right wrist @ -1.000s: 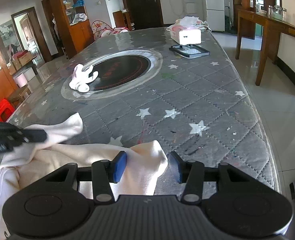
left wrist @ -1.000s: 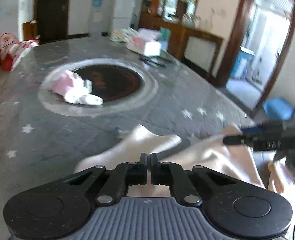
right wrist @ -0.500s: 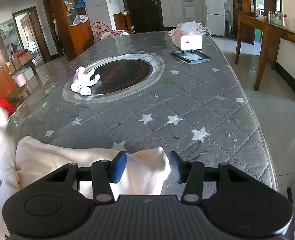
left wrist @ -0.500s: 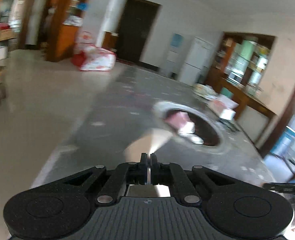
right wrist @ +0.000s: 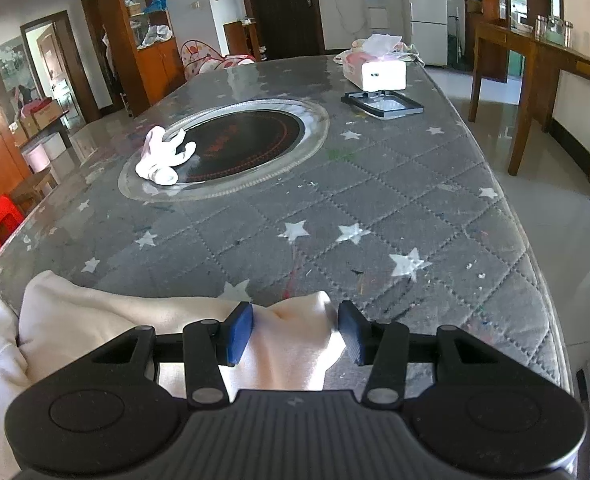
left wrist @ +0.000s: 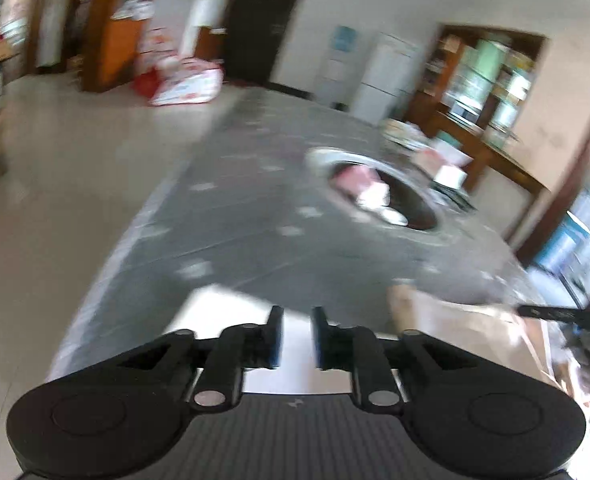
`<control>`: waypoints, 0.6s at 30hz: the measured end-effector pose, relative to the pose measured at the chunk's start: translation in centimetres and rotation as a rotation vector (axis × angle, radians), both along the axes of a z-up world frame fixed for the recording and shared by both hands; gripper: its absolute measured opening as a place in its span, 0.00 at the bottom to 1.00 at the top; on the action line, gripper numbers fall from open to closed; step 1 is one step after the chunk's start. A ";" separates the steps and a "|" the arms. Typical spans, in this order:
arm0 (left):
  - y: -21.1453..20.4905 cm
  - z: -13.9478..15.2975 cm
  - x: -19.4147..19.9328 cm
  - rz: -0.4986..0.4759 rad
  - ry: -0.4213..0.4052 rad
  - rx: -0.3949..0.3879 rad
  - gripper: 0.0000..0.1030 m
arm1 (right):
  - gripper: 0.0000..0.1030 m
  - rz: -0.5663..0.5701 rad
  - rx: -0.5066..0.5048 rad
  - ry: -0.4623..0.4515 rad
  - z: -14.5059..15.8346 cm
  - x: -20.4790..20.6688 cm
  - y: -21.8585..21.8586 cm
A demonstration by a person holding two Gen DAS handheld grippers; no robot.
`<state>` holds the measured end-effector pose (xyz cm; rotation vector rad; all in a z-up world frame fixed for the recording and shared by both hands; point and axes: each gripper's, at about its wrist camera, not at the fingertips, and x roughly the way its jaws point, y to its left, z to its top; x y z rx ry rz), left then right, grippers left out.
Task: Fold clothes
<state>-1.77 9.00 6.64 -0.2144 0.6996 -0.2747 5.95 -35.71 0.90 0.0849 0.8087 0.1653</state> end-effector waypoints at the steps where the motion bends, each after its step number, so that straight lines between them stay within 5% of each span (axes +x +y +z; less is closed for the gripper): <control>1: -1.4 0.1 0.7 -0.027 -0.008 0.006 0.40 | 0.47 0.000 -0.005 -0.001 -0.1 0.1 0.0; 8: -9.9 -2.4 7.0 -0.154 0.051 0.071 0.58 | 0.50 -0.021 0.033 0.006 -0.7 0.6 -0.5; 13: -12.3 -4.5 9.1 -0.203 0.104 0.088 0.55 | 0.26 0.015 0.059 0.002 -0.5 0.3 -0.5; 15: -12.8 -4.8 9.0 -0.217 0.100 0.103 0.27 | 0.19 0.020 0.067 -0.008 -0.3 0.1 -0.3; 18: -12.7 -4.5 8.6 -0.238 0.081 0.077 0.16 | 0.17 0.027 0.090 -0.036 0.6 -0.7 -0.4</control>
